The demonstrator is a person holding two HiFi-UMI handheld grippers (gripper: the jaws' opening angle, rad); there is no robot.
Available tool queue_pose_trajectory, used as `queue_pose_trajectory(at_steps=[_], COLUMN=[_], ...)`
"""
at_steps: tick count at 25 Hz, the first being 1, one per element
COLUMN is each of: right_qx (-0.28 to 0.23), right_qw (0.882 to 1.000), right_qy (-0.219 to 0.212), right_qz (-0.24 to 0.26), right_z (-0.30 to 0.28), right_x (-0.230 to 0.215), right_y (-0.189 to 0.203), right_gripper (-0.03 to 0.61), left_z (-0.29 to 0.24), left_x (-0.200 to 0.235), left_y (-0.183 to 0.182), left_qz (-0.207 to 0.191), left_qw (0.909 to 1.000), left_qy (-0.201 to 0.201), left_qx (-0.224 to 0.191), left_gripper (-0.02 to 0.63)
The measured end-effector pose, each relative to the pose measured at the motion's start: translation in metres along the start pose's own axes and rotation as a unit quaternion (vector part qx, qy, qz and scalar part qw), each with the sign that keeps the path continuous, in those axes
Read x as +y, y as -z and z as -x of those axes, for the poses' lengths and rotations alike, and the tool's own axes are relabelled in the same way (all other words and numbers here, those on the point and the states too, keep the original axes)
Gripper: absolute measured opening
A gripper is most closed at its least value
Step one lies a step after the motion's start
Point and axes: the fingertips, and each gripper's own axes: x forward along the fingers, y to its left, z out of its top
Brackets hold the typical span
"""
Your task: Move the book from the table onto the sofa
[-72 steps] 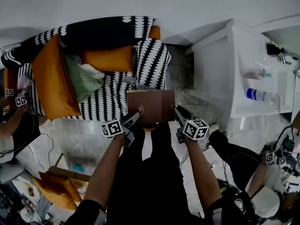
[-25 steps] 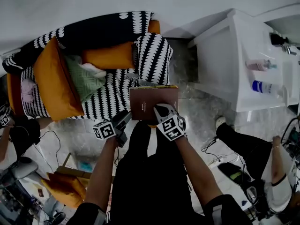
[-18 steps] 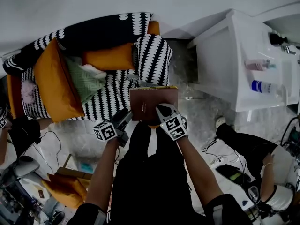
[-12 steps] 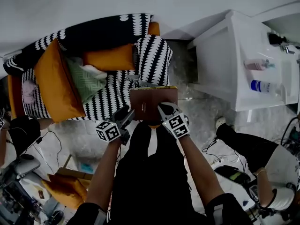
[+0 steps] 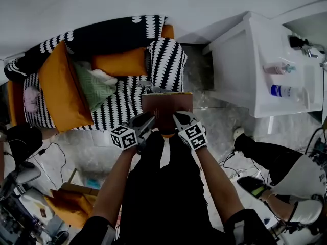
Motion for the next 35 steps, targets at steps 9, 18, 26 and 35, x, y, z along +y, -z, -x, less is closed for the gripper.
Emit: queue_pose_trajectory(at_steps=[9, 18, 26, 35], right_qx=[0.001, 0.004, -0.01, -0.05], right_qw=[1.0, 0.998, 0.998, 0.996], right_qy=[-0.001, -0.033, -0.018, 0.004], right_qz=[-0.016, -0.052, -0.064, -0.067], right_z=[0.019, 0.05, 0.081, 0.1], right_x=[0.011, 0.035, 0.058, 0.081], right_y=[0.005, 0.023, 0.033, 0.014], right_gripper=[0.009, 0.008, 0.008, 0.008], left_z=[-0.002, 0.02, 0.057, 0.085], left_x=[-0.012, -0.037, -0.062, -0.087], left_y=[0.008, 0.019, 0.019, 0.014], left_qz=[-0.015, -0.032, -0.046, -0.08], left_qw=[0.9991, 0.998, 0.9975, 0.9946], left_qy=[0.008, 0.009, 0.022, 0.045], left_qx=[0.039, 0.054, 0.048, 0.049], left_gripper=[0.012, 0.011, 0.011, 0.011])
